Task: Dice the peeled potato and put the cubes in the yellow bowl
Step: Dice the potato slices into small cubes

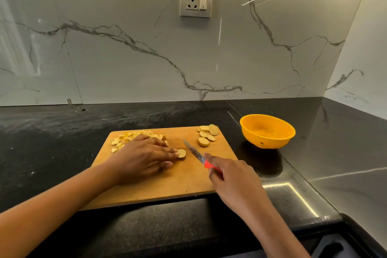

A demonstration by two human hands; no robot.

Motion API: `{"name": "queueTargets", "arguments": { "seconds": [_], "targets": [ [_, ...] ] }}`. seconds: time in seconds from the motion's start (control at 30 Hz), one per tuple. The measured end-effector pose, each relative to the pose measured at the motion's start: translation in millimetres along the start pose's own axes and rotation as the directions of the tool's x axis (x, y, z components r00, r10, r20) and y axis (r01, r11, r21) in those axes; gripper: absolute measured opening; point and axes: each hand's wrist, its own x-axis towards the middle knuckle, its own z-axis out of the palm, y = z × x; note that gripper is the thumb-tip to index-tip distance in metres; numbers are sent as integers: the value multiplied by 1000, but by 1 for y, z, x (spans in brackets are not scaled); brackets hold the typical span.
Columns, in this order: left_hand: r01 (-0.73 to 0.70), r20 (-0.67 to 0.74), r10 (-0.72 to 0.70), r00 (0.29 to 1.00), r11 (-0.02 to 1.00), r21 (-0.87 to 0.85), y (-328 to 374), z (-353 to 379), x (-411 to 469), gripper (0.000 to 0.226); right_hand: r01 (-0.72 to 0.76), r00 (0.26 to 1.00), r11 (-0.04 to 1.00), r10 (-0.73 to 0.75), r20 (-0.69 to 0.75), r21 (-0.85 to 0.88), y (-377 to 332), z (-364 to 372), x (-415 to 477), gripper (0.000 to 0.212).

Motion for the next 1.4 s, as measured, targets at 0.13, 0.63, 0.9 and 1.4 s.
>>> {"name": "queueTargets", "arguments": {
  "seconds": [0.13,0.63,0.9,1.4],
  "targets": [
    [-6,83,4,997,1000,21,0,1,2,71,58,998,997,-59,-31,-55,-7,3,-6,44],
    [-1,122,-4,992,999,43,-1,0,5,82,184,982,939,-162,99,-292,-18,12,9,49],
    [37,122,-38,992,999,5,0,3,2,73,182,983,955,-186,2,-233,-10,-14,-24,47],
    [58,88,-60,994,998,25,1,2,0,76,175,984,954,-177,16,-243,-20,5,1,47]
  ]
}}
